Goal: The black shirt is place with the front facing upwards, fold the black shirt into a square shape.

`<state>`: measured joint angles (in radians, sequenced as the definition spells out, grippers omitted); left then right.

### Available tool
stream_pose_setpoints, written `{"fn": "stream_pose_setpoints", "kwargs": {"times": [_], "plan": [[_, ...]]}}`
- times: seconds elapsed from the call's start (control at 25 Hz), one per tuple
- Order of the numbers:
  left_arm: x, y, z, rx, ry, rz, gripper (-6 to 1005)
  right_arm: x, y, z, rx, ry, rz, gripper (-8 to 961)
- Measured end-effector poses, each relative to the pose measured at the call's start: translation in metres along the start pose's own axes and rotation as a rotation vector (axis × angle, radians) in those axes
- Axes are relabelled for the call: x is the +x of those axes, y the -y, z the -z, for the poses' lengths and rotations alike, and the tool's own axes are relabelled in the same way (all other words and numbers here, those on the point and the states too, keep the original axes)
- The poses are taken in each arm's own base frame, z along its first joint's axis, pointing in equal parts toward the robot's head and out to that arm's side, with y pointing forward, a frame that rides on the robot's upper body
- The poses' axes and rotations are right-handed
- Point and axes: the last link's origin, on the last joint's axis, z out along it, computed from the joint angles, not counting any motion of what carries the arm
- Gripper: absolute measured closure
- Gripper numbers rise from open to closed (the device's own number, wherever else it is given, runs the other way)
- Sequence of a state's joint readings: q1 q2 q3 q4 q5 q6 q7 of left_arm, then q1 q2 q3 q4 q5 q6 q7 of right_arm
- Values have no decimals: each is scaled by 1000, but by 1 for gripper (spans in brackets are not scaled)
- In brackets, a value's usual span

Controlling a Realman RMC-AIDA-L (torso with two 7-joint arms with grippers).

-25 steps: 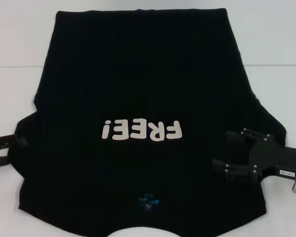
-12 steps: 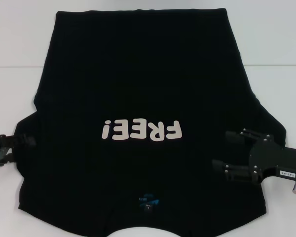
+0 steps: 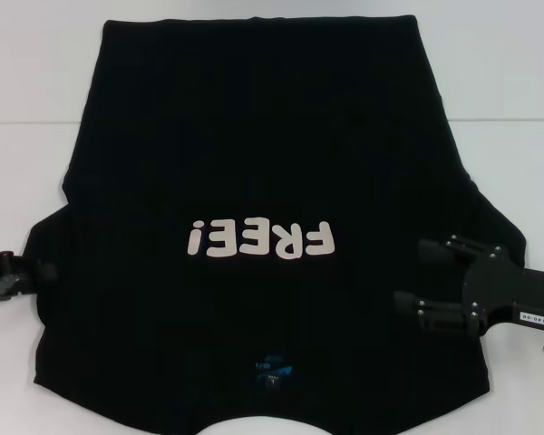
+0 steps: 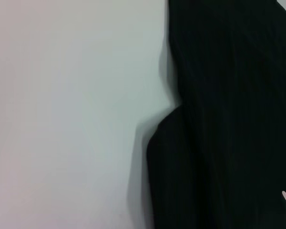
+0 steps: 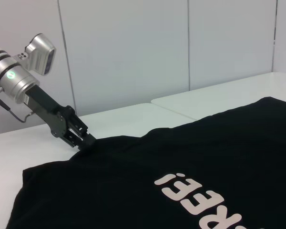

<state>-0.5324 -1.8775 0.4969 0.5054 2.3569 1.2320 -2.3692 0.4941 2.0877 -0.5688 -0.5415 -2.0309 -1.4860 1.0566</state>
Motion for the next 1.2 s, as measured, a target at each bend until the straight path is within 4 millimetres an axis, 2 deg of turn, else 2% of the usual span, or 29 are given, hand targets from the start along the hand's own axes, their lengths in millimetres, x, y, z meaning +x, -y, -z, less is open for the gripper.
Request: {"fn": "stream_pose_setpoints", "kwargs": {"times": [0.08, 0.48, 0.6, 0.84, 1.2], "plan": [[1, 1, 1, 4, -4, -3, 571, 0, 0, 0, 0, 0, 0, 41], [0, 1, 5, -1, -1, -4, 779, 0, 0, -1, 0, 2, -1, 41], [3, 0, 8, -21, -9, 1, 996, 0, 0, -1, 0, 2, -1, 42], [4, -2, 12, -43, -15, -2, 1000, 0, 1, -1, 3, 0, 0, 42], [5, 2, 13, -28, -24, 33, 911, -1, 1, -2, 3, 0, 3, 41]]}}
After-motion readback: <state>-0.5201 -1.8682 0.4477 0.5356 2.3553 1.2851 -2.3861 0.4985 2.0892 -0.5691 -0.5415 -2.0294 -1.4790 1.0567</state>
